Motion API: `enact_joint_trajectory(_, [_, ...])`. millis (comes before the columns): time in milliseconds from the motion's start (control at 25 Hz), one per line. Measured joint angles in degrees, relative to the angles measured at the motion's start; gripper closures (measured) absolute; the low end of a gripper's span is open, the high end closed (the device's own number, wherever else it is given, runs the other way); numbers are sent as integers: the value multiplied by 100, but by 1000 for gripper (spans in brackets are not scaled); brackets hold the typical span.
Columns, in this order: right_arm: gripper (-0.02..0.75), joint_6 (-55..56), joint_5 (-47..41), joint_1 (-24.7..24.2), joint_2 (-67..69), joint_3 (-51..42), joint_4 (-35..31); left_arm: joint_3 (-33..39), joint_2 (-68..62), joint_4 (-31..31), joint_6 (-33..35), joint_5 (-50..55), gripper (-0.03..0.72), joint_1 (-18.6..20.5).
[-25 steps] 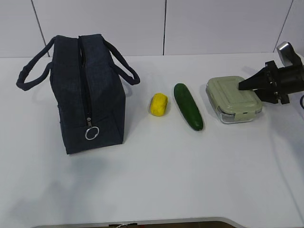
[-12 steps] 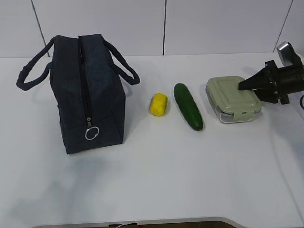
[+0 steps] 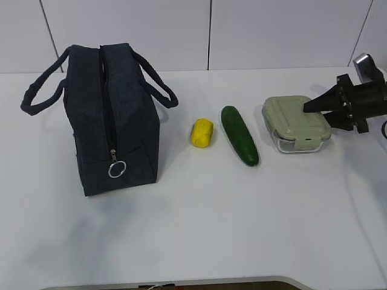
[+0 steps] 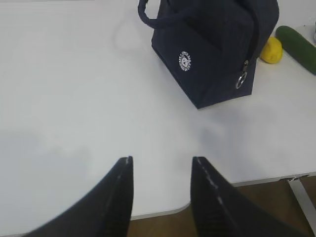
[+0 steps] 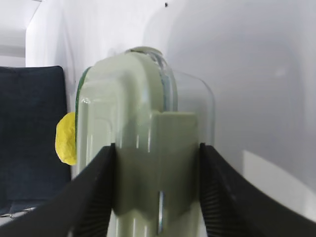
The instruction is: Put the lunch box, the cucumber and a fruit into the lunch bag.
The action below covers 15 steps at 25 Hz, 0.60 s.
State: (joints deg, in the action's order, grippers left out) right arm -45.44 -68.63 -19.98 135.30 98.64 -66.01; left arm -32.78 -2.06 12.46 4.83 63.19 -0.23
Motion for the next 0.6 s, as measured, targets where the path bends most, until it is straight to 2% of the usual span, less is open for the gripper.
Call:
enact_joint_trajectory(440, [361,116,175,0,-329,-12,36,-972,-1765,13,0,-270,403,0])
enact_joint_trajectory(600, [361,193,175,0,-476,-23,25,-1169,-2368,340,0,-723,403,0])
